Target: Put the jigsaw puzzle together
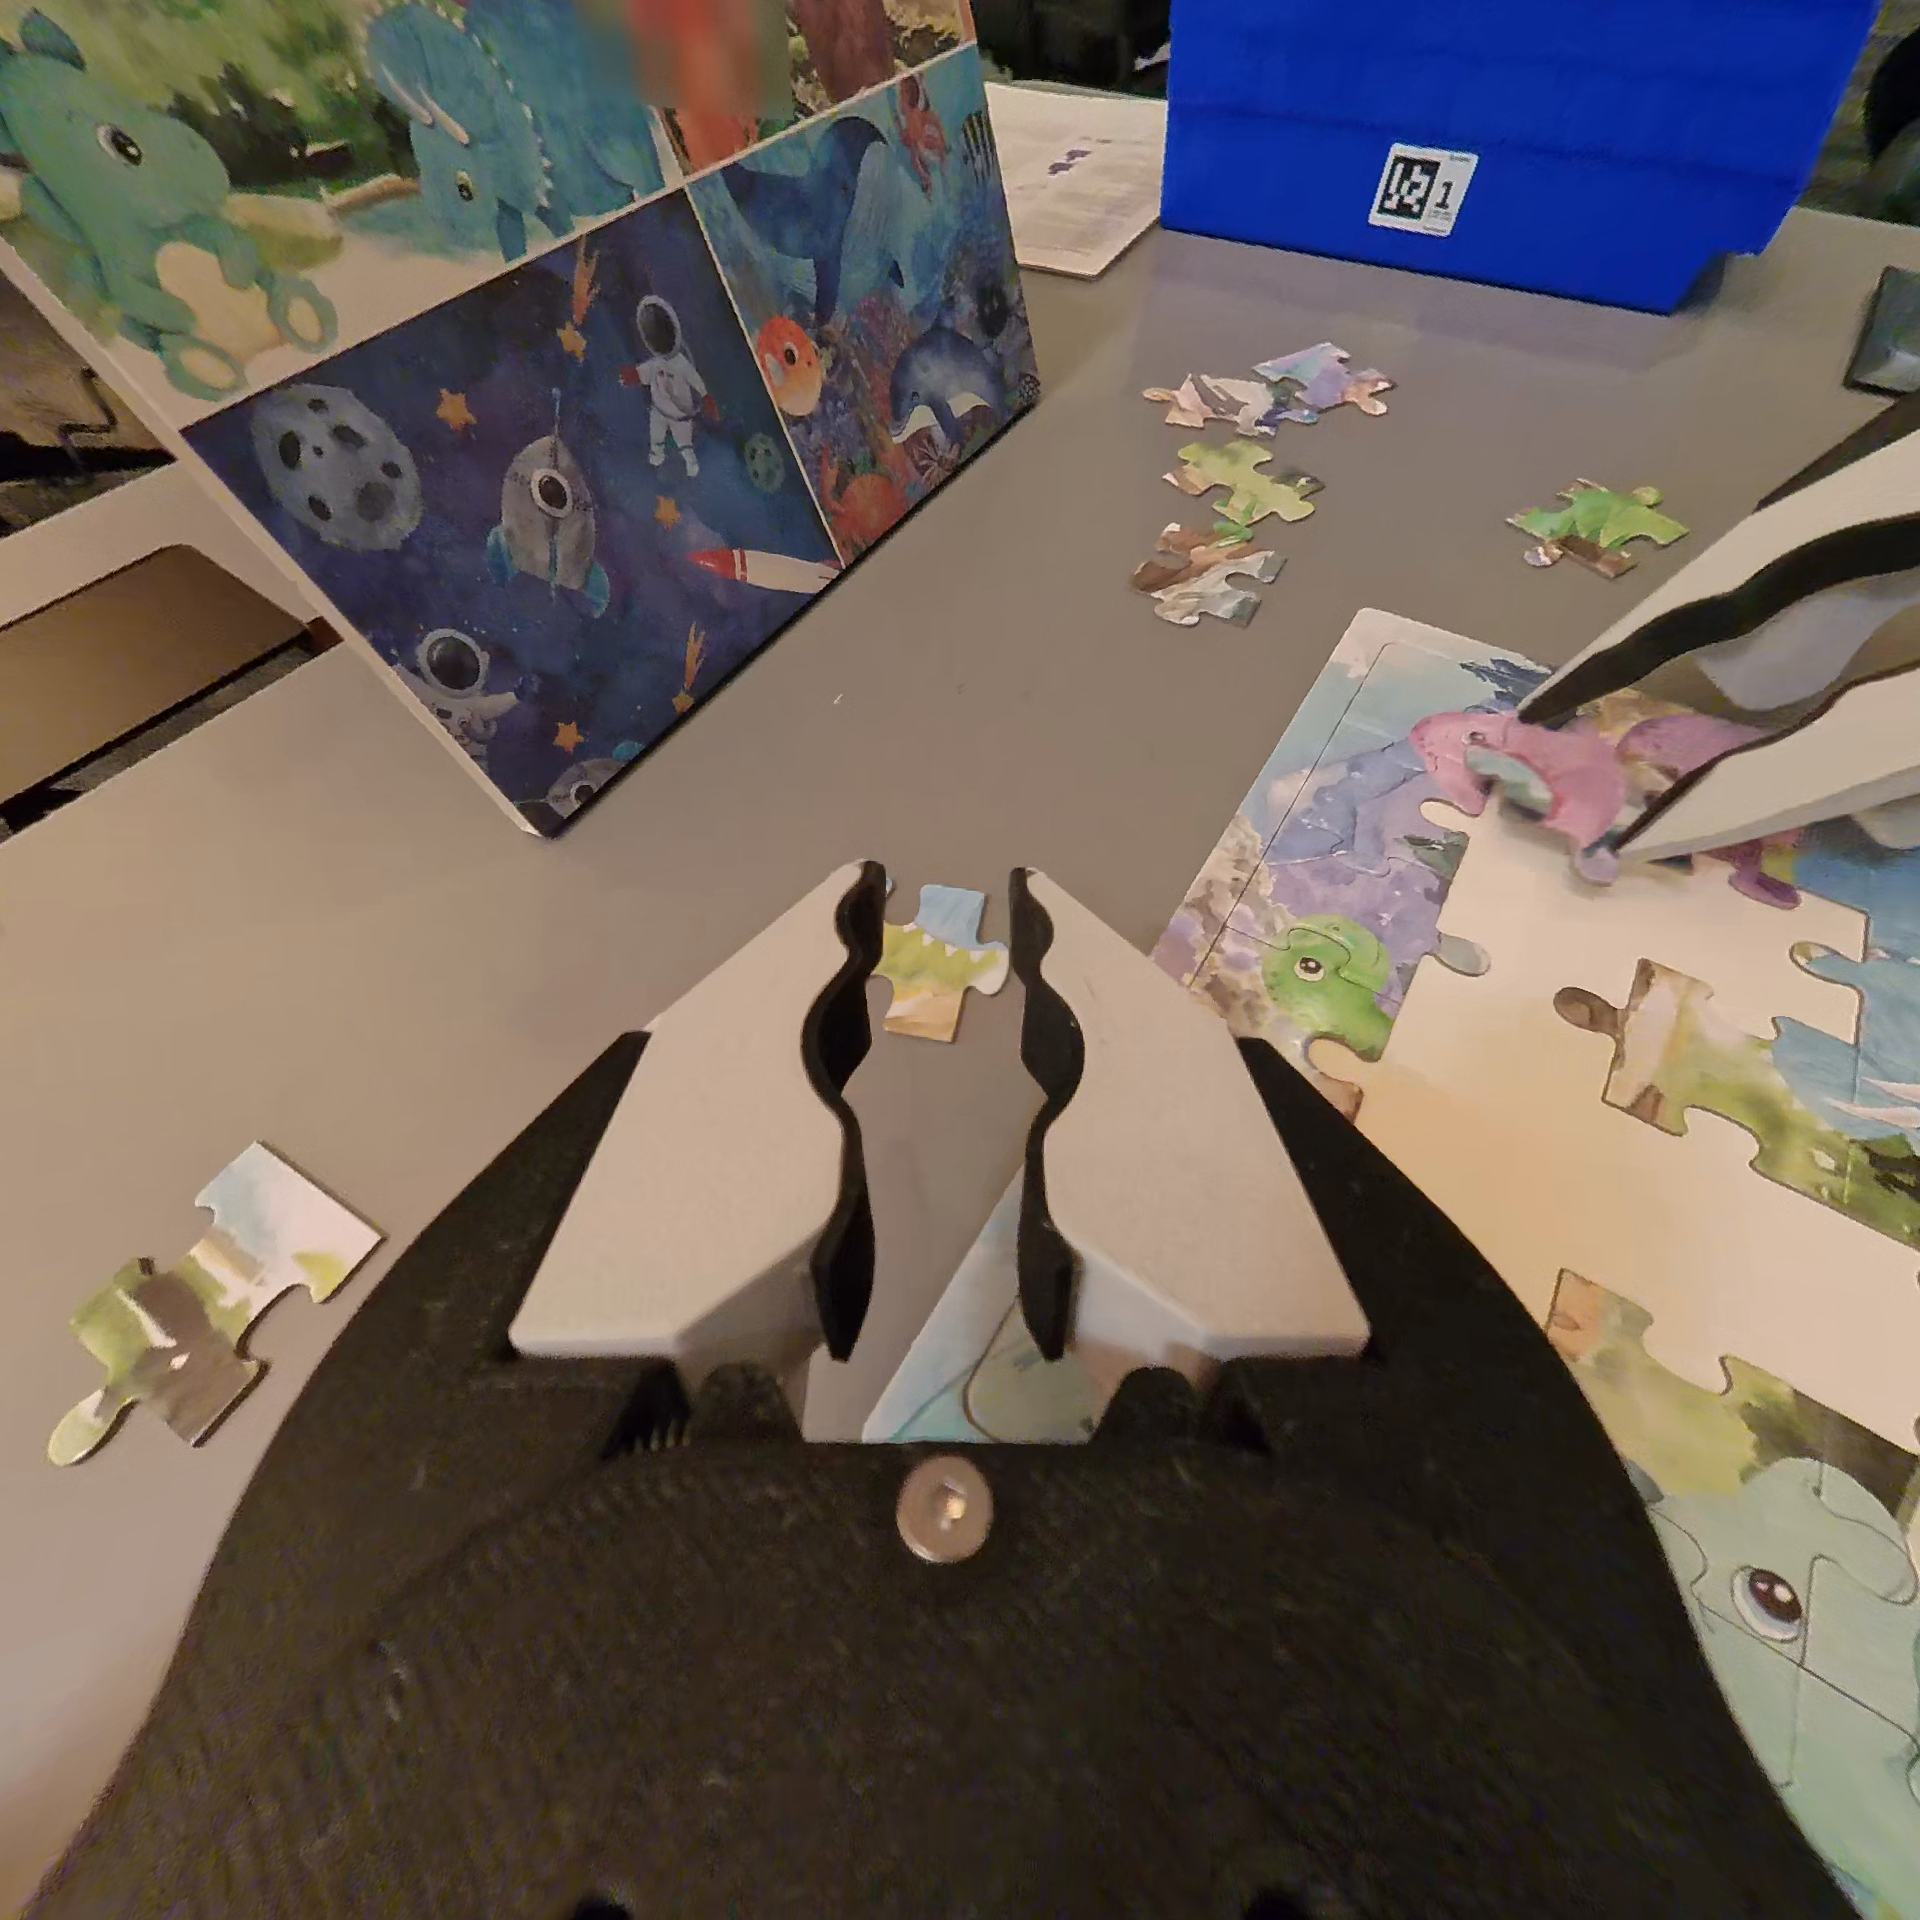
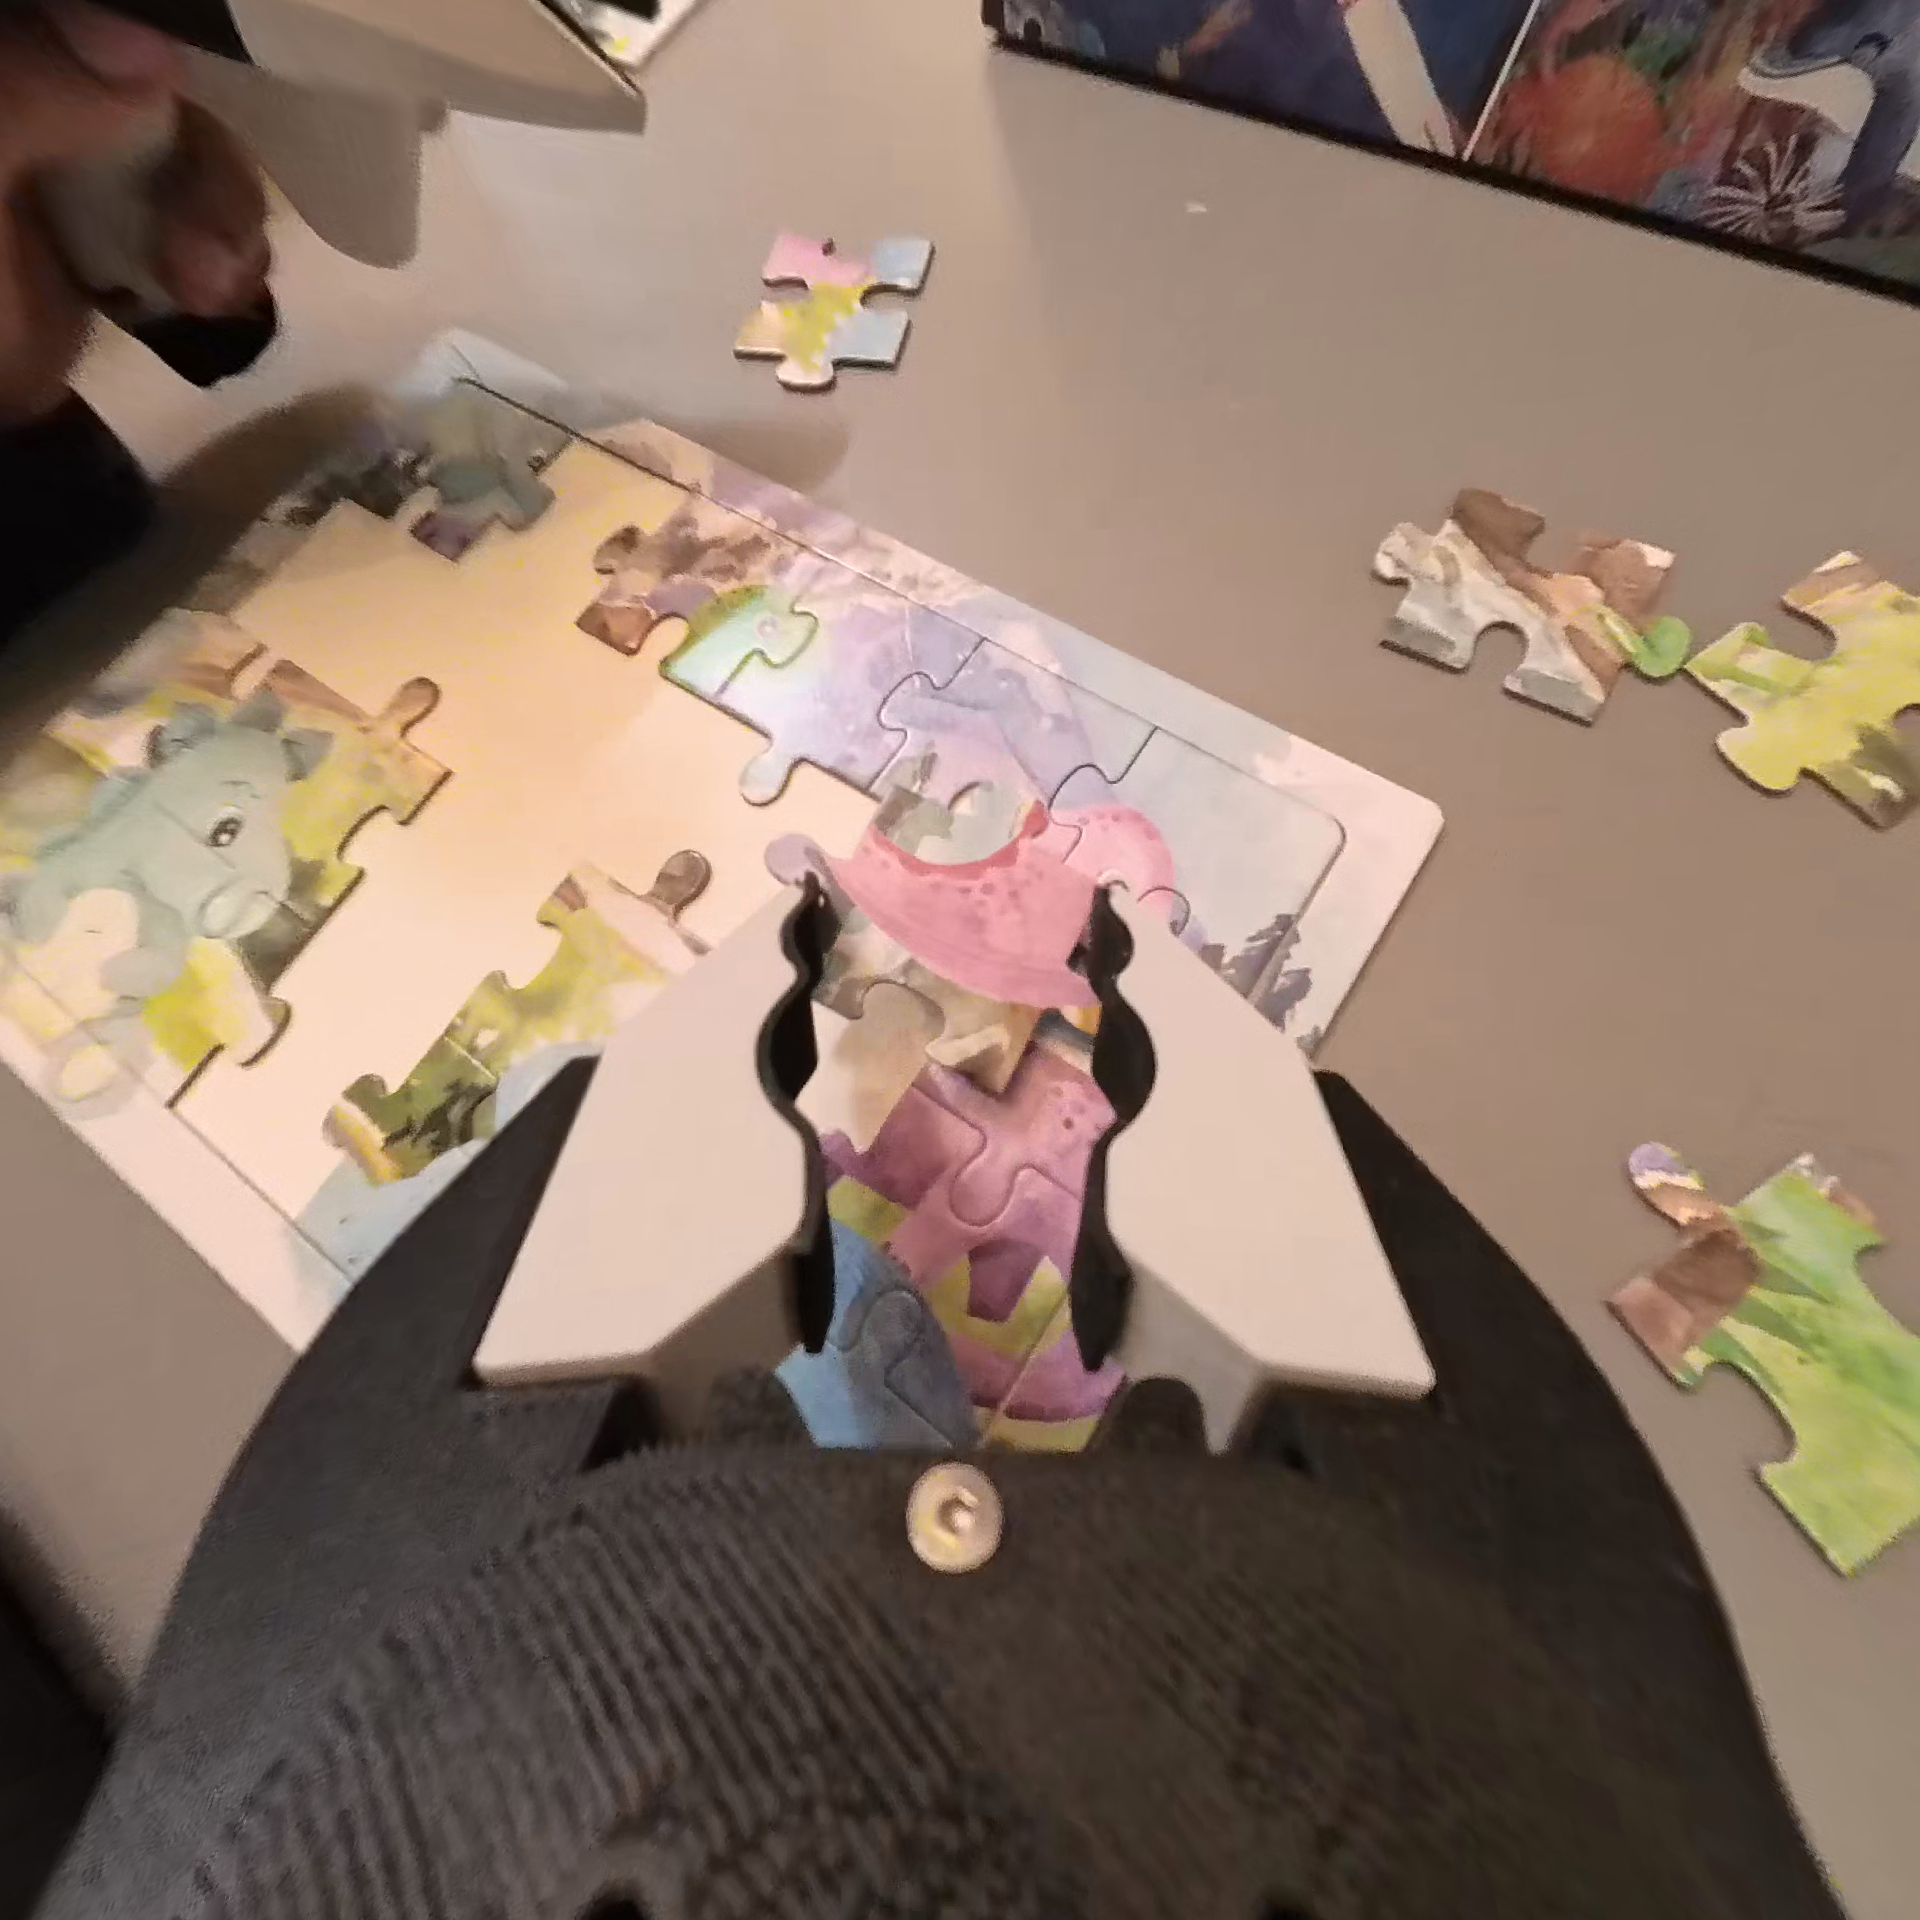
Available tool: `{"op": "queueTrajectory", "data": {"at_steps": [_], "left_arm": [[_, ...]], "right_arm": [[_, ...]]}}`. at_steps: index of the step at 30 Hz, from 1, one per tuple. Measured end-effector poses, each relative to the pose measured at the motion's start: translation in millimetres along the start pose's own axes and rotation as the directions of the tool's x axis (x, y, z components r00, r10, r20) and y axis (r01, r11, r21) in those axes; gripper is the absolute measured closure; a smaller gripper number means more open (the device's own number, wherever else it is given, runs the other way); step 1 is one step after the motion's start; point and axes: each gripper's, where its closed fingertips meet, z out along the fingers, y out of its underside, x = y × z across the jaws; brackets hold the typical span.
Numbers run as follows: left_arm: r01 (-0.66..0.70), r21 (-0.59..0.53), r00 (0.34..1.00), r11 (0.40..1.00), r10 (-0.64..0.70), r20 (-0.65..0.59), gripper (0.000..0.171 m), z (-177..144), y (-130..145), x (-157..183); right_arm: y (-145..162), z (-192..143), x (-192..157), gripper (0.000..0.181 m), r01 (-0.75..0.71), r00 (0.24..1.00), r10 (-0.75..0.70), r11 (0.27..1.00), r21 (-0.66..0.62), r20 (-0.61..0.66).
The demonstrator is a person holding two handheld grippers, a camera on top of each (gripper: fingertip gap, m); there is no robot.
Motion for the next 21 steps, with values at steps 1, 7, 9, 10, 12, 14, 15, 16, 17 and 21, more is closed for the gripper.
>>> {"op": "queueTrajectory", "data": {"at_steps": [1, 7, 9, 10, 12, 14, 15, 16, 17, 21], "left_arm": [[-0.004, -0.003, 1.0, 1.0, 0.004, -0.004, 0.149, 0.6, 0.1, 1.5], [-0.015, -0.01, 1.0, 1.0, 0.015, -0.015, 0.149, 2.1, -0.3, 6.0], [-0.013, -0.006, 1.0, 1.0, 0.013, -0.016, 0.149, 1.6, -1.1, 6.1], [-0.012, -0.004, 1.0, 1.0, 0.012, -0.016, 0.149, 1.4, -1.5, 6.1], [-0.009, -0.003, 1.0, 1.0, 0.009, -0.016, 0.149, 1.1, -1.5, 5.8], [-0.006, -0.003, 1.0, 1.0, 0.006, -0.017, 0.149, 1.3, -1.1, 5.4], [-0.005, -0.004, 1.0, 1.0, 0.005, -0.017, 0.149, 1.4, -0.7, 5.3], [-0.005, -0.005, 1.0, 1.0, 0.005, -0.018, 0.149, 1.6, -0.6, 5.4], [-0.005, -0.005, 1.0, 1.0, 0.005, -0.019, 0.149, 1.7, -0.5, 5.8], [-0.016, -0.003, 0.999, 1.0, 0.016, -0.029, 0.149, 2.5, -1.8, 9.9]], "right_arm": [[-0.6, 1.1, -0.6, 0.131, 0.005, 1.0, -0.005, 1.0, -0.011, -0.016], [-0.9, 7.8, -5.6, 0.131, 0.003, 0.999, -0.006, 0.998, -0.062, -0.053], [-1.4, 8.9, -7.5, 0.131, 0.006, 0.999, -0.009, 0.998, -0.065, -0.053], [-1.8, 9.0, -8.5, 0.131, 0.006, 0.999, -0.01, 0.998, -0.065, -0.049], [-2.6, 7.8, -8.5, 0.131, 0.012, 0.999, -0.015, 0.998, -0.061, -0.051], [-3.6, 4.8, -7.6, 0.131, 0.019, 0.998, -0.022, 0.998, -0.053, -0.053], [-4.1, 2.7, -7.2, 0.131, 0.023, 0.998, -0.025, 0.999, -0.046, -0.053], [-4.6, 0.7, -6.6, 0.131, 0.026, 0.998, -0.028, 0.999, -0.04, -0.053], [-5.3, -1.1, -6.7, 0.131, 0.03, 0.998, -0.031, 0.999, -0.033, -0.047], [-9.9, -5.0, -11.7, 0.131, 0.102, 0.994, -0.102, 0.995, 0.011, -0.025]]}}
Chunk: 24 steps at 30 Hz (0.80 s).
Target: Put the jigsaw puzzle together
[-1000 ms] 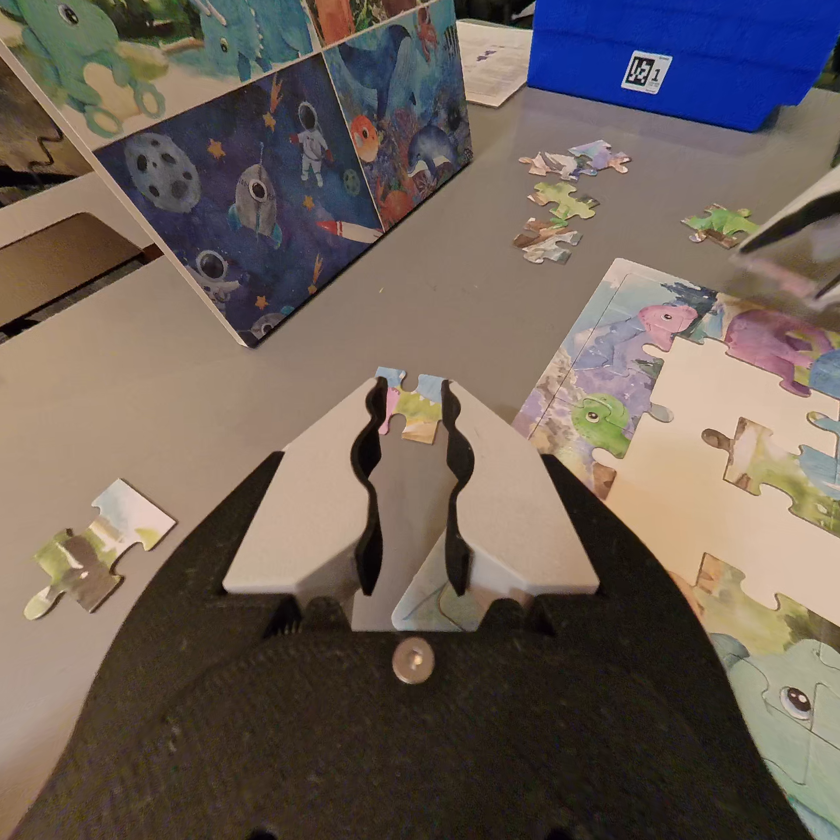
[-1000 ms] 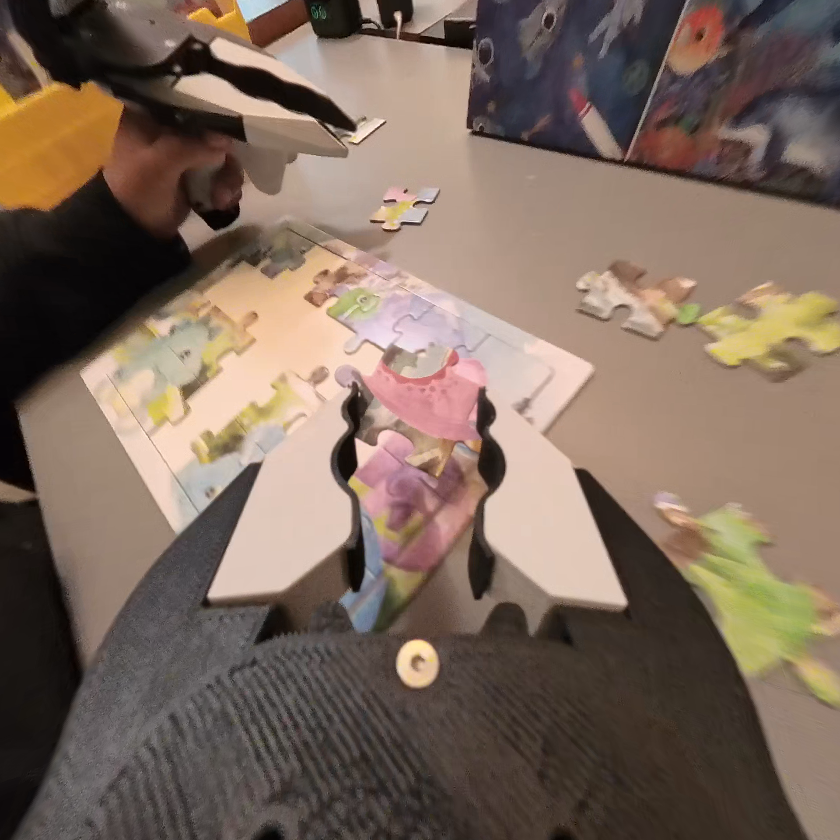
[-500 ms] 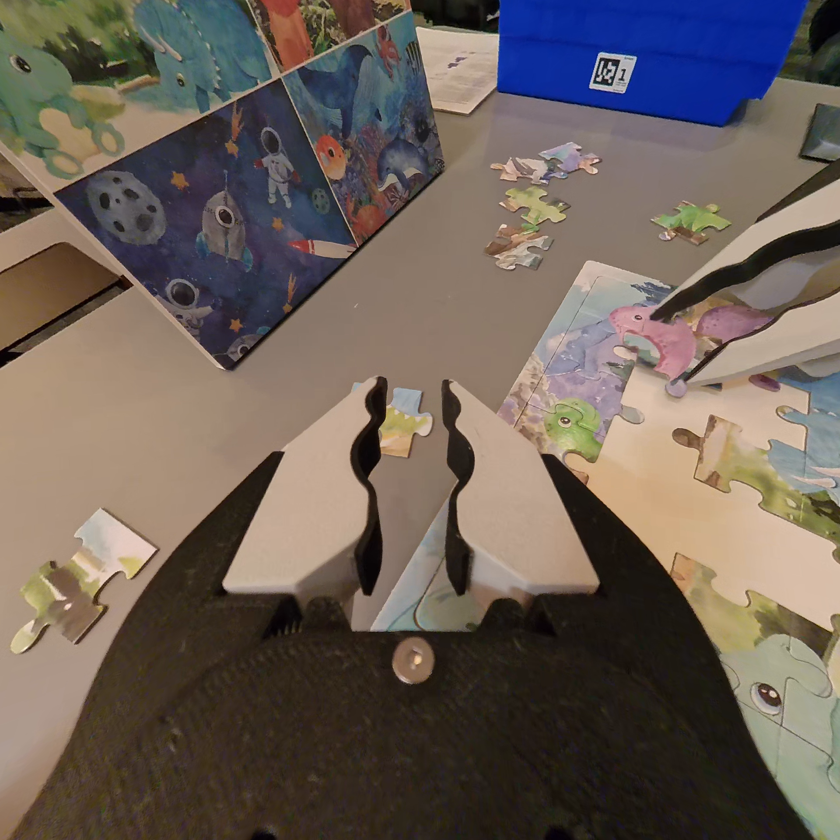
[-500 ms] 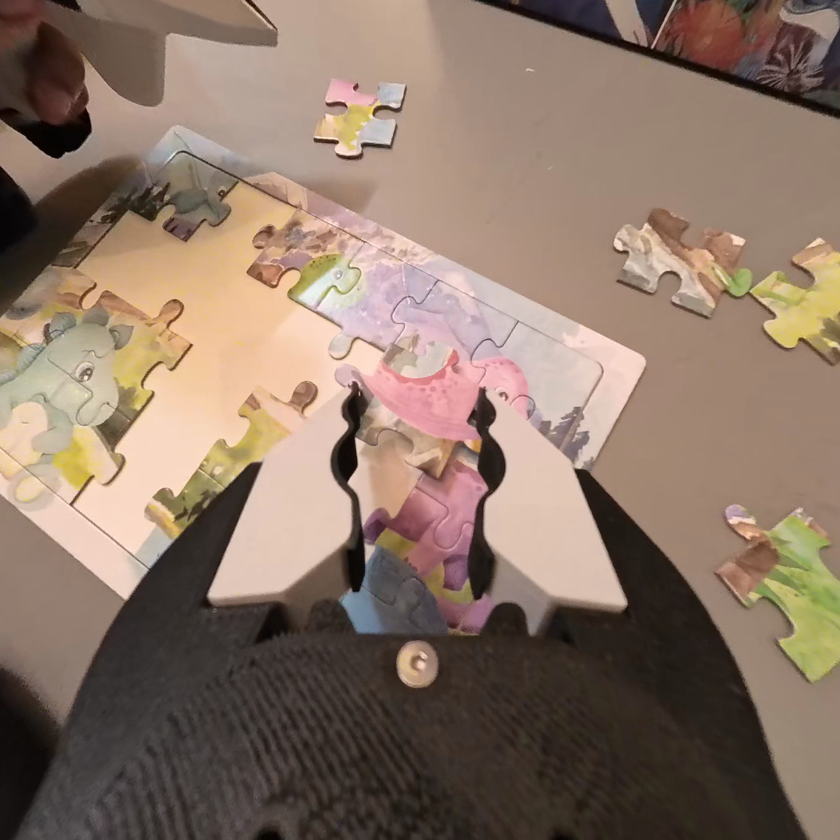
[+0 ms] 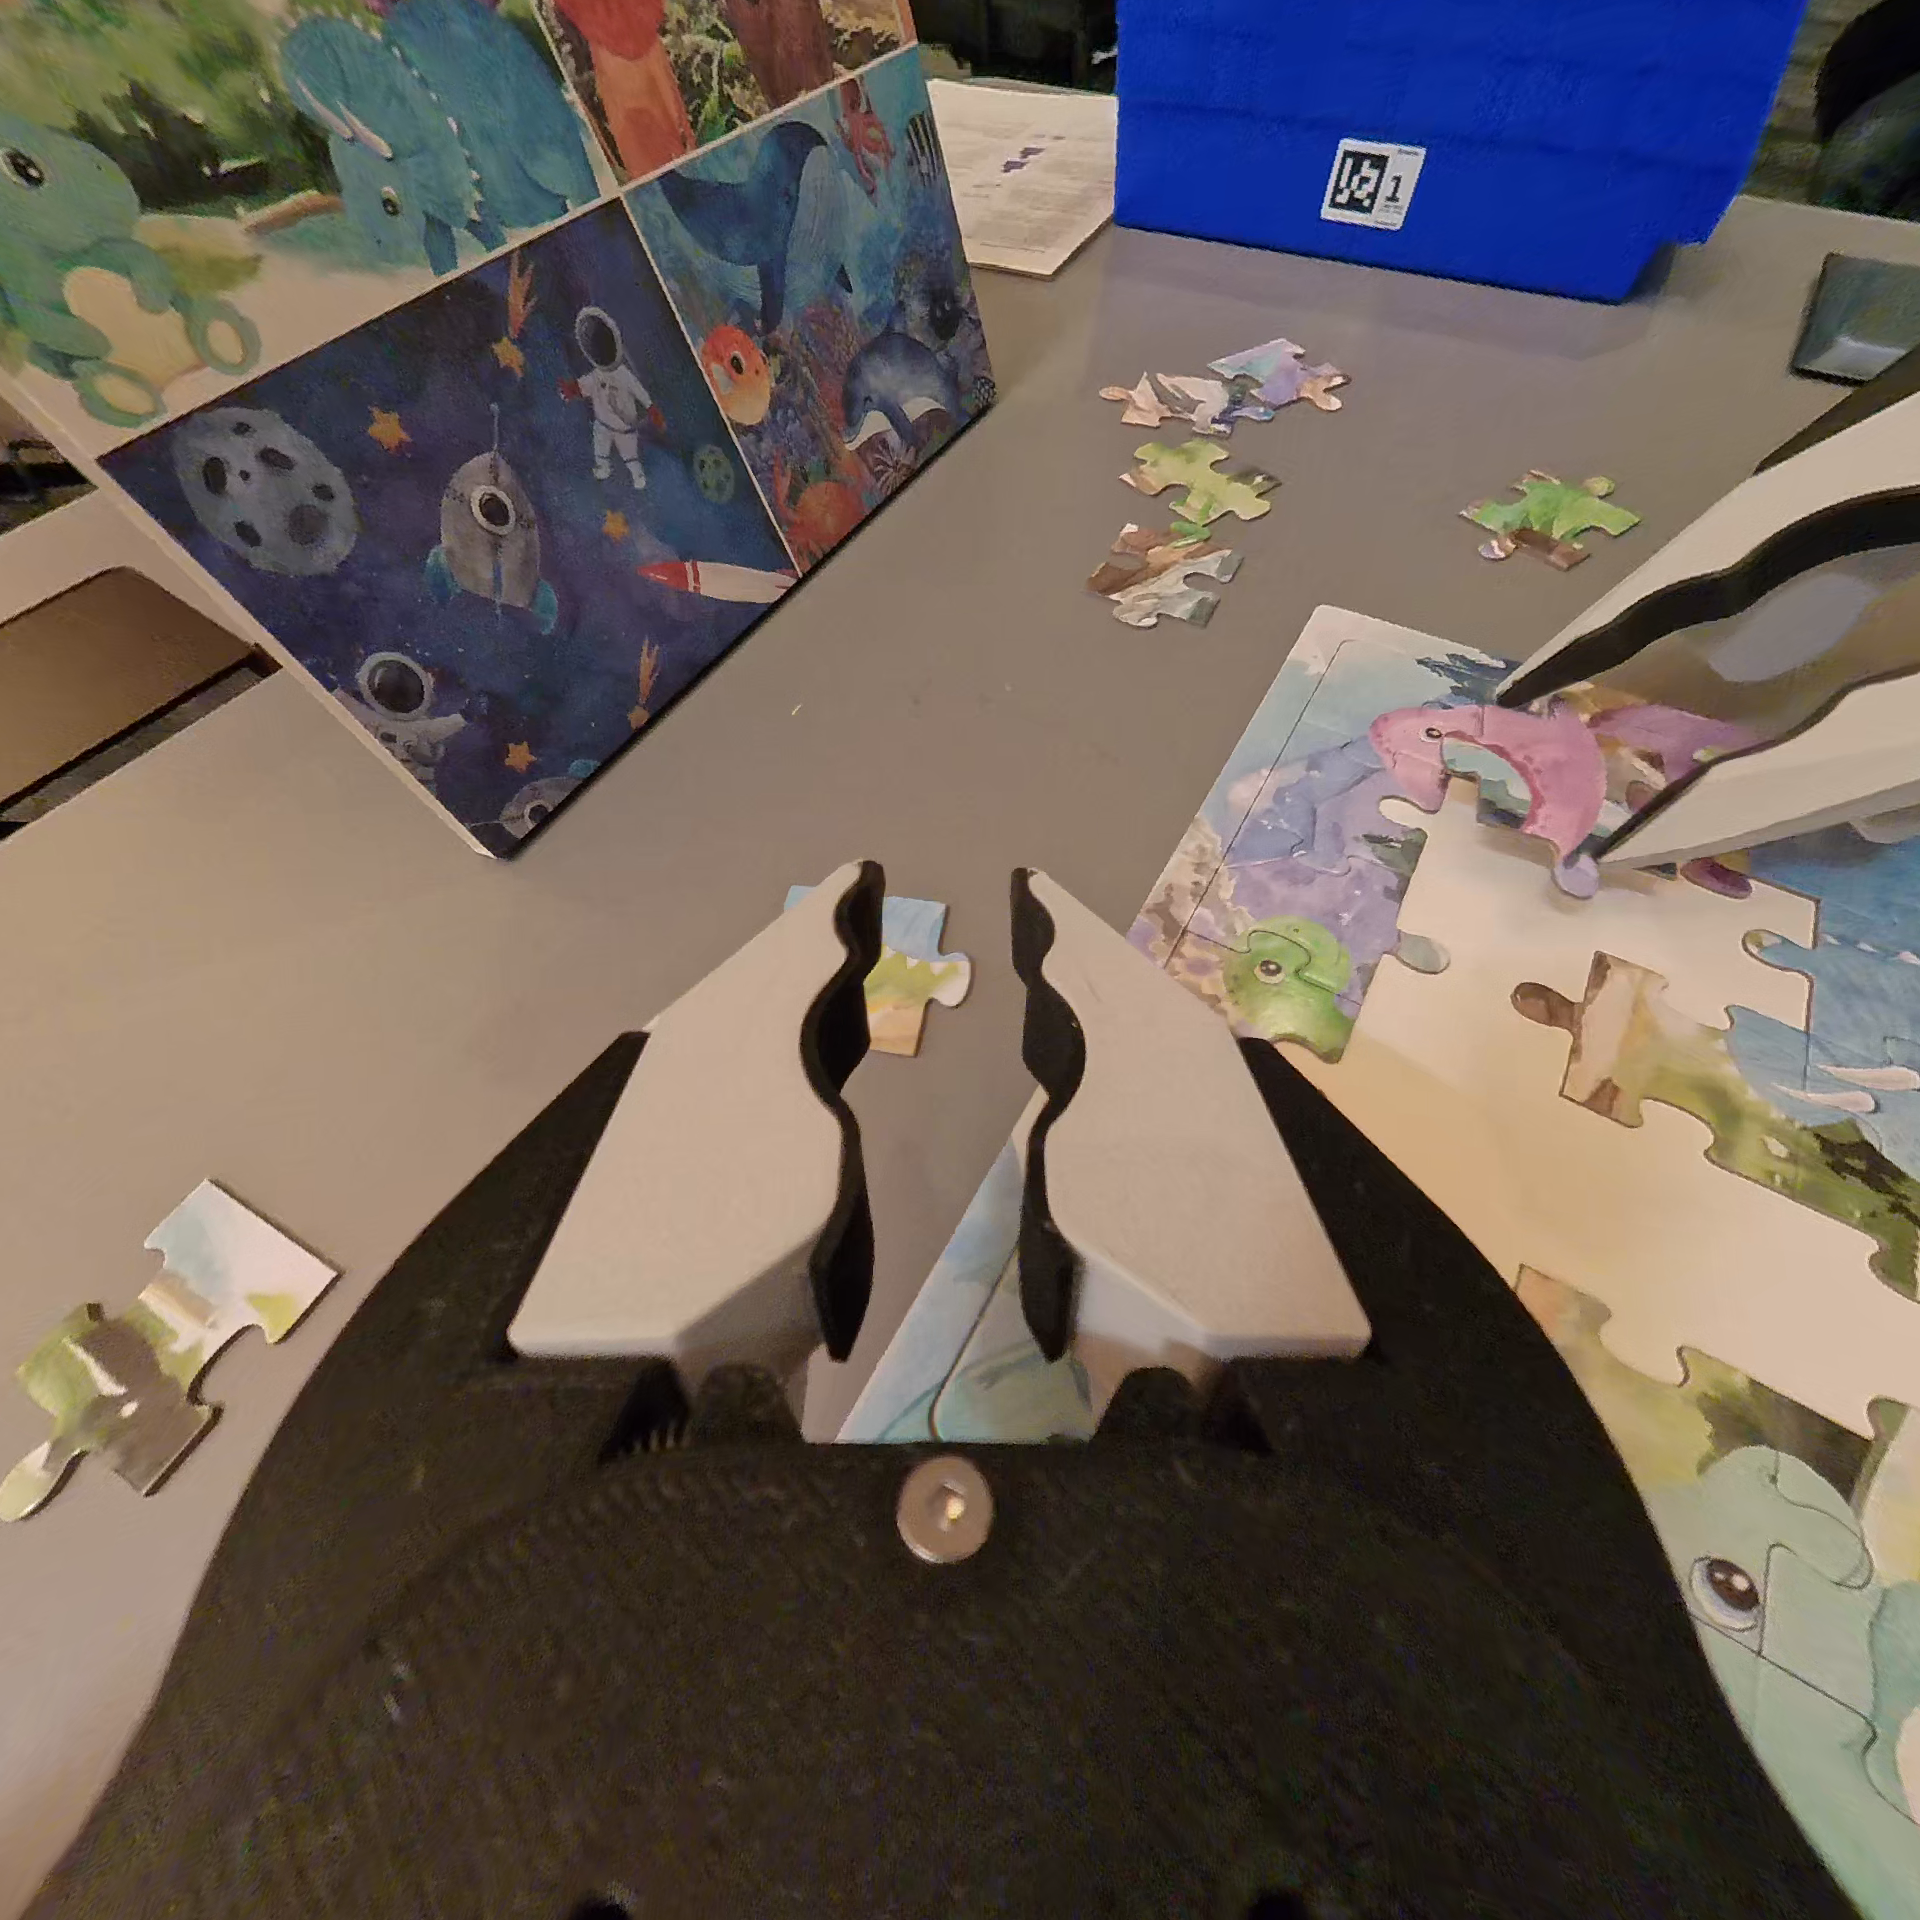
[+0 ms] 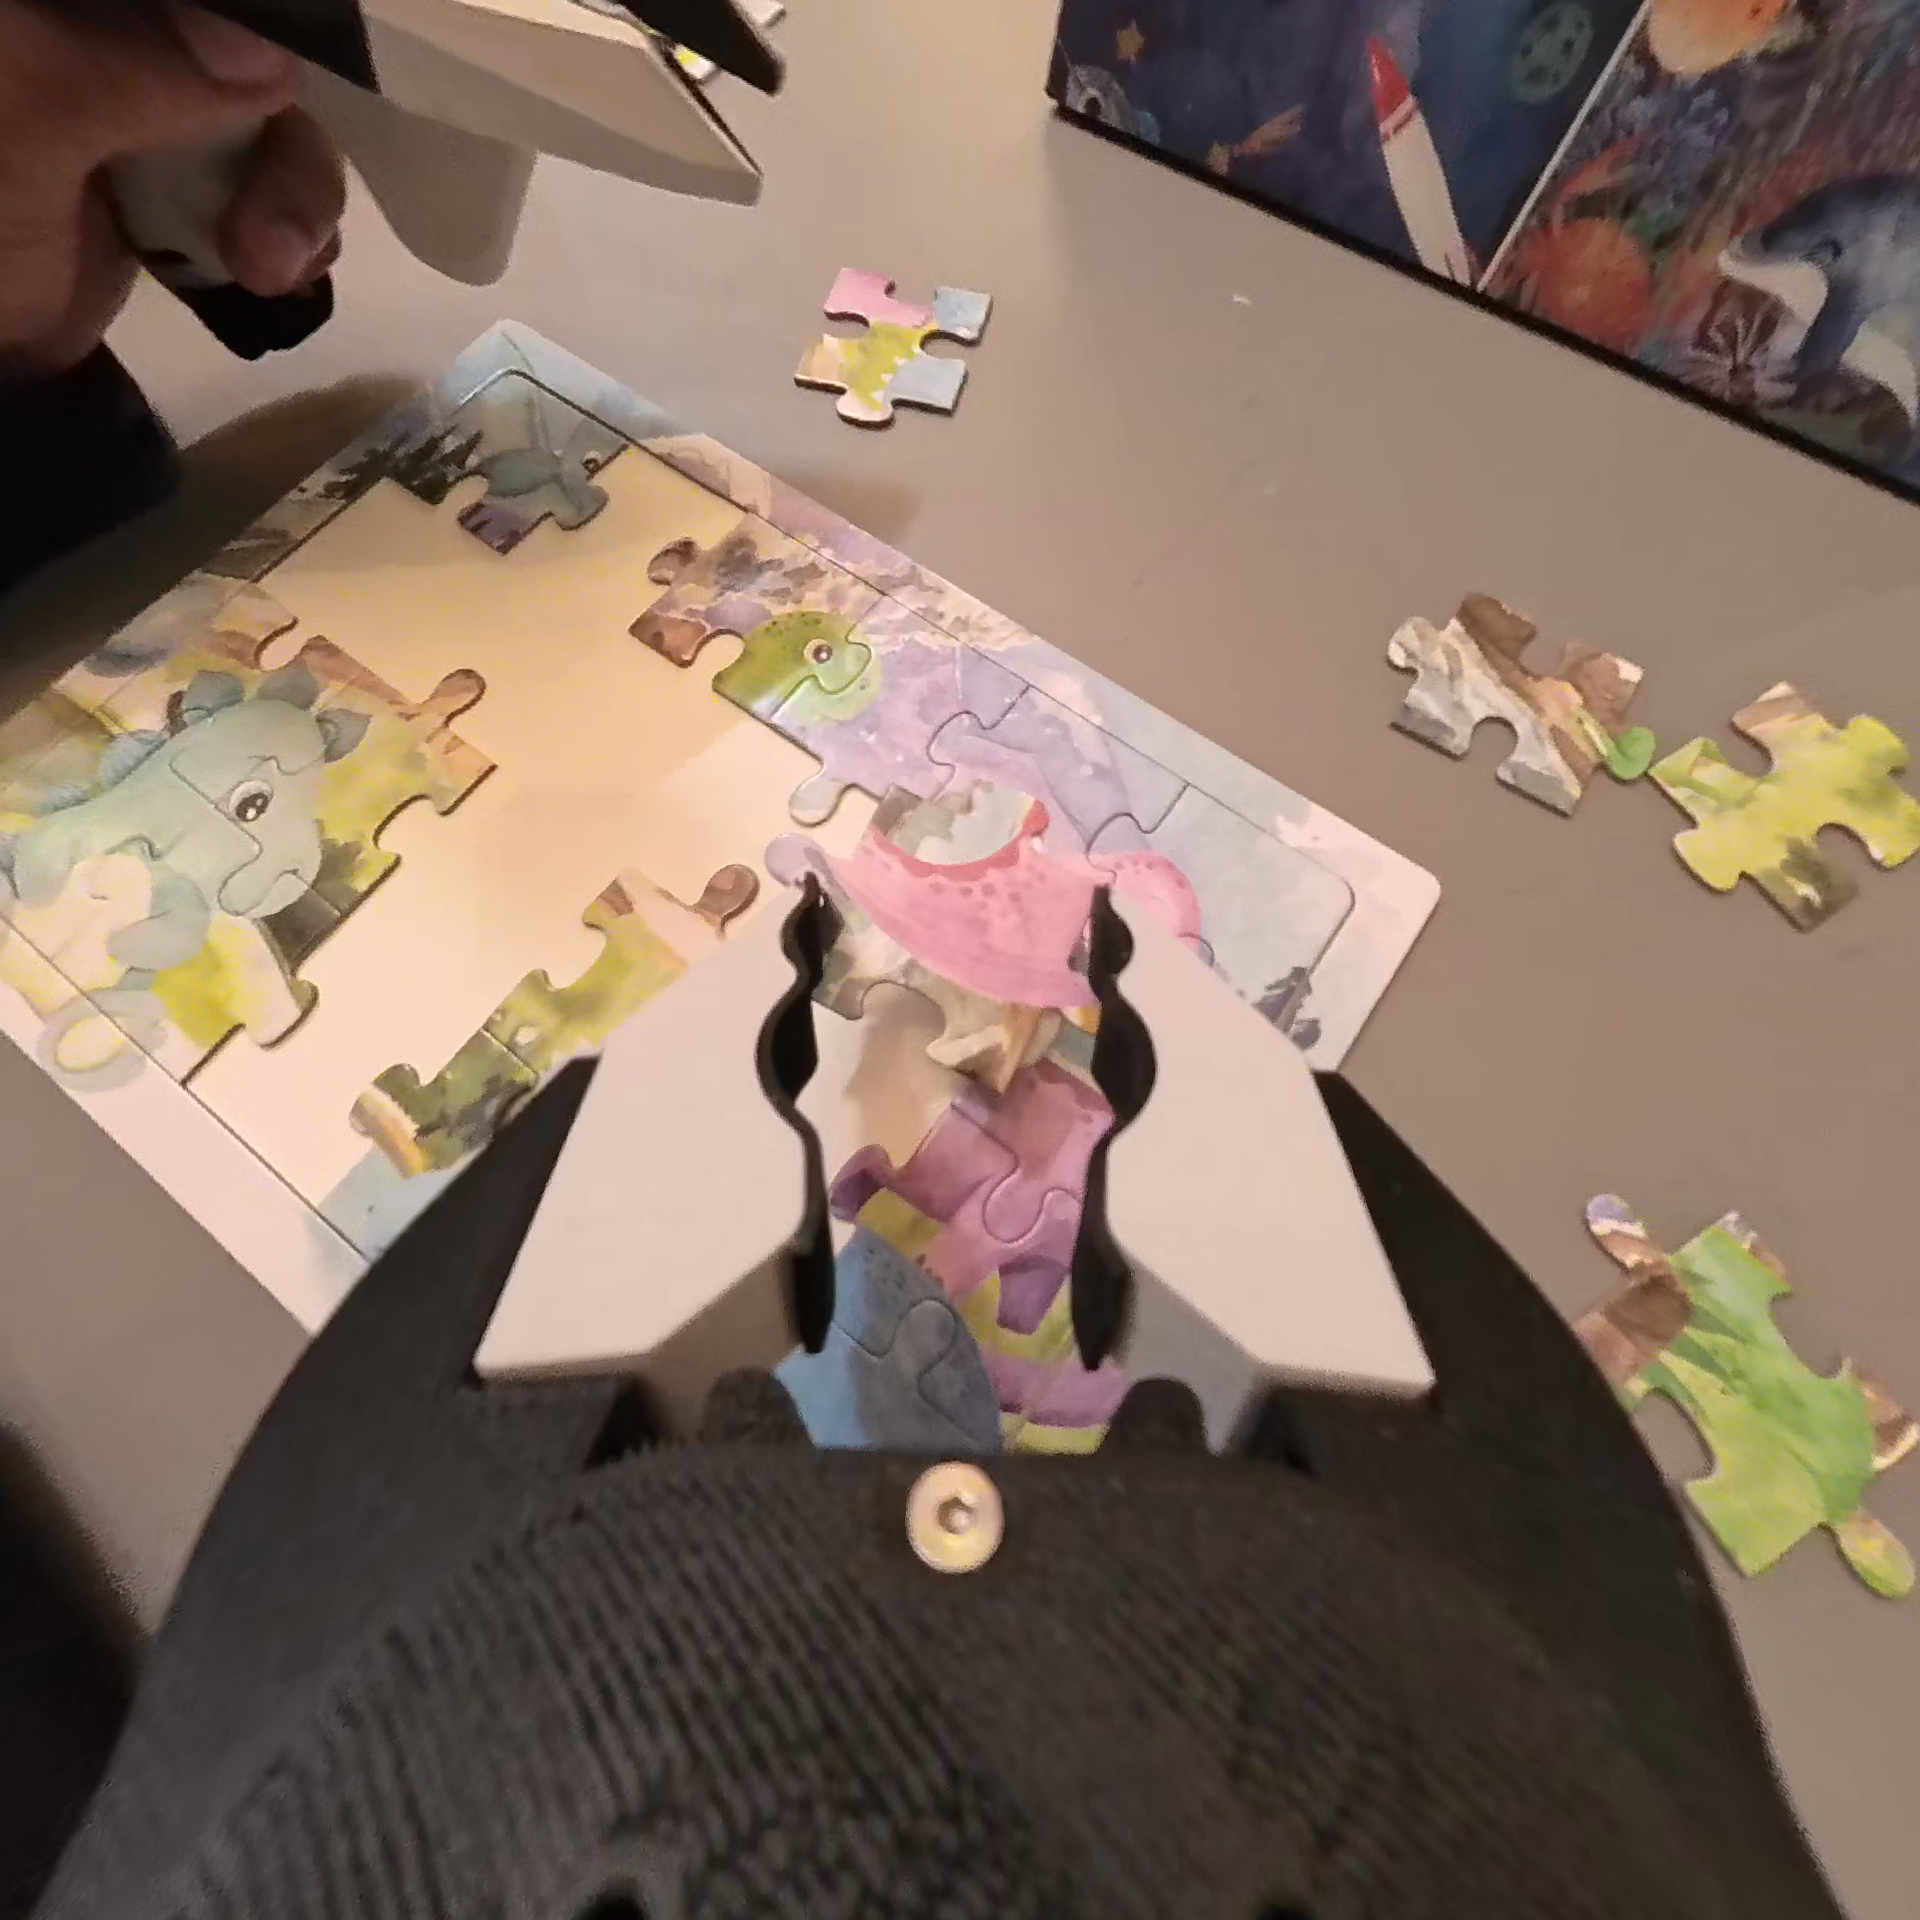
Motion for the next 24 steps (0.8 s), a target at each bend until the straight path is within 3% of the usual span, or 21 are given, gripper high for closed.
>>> {"op": "queueTrajectory", "data": {"at_steps": [12, 24], "left_arm": [[-0.021, 0.01, 0.999, 1.0, 0.022, -0.043, 0.149, 2.8, -3.4, 13.4], [-0.046, 0.003, 0.997, 0.999, 0.046, -0.07, 0.148, 5.6, -3.6, 23.2]], "right_arm": [[2.2, -2.3, 2.7, 0.132, 0.126, 0.992, -0.126, 0.992, 0.027, -0.027], [3.2, -1.8, 3.5, 0.132, 0.151, 0.989, -0.15, 0.987, 0.05, -0.017]]}}
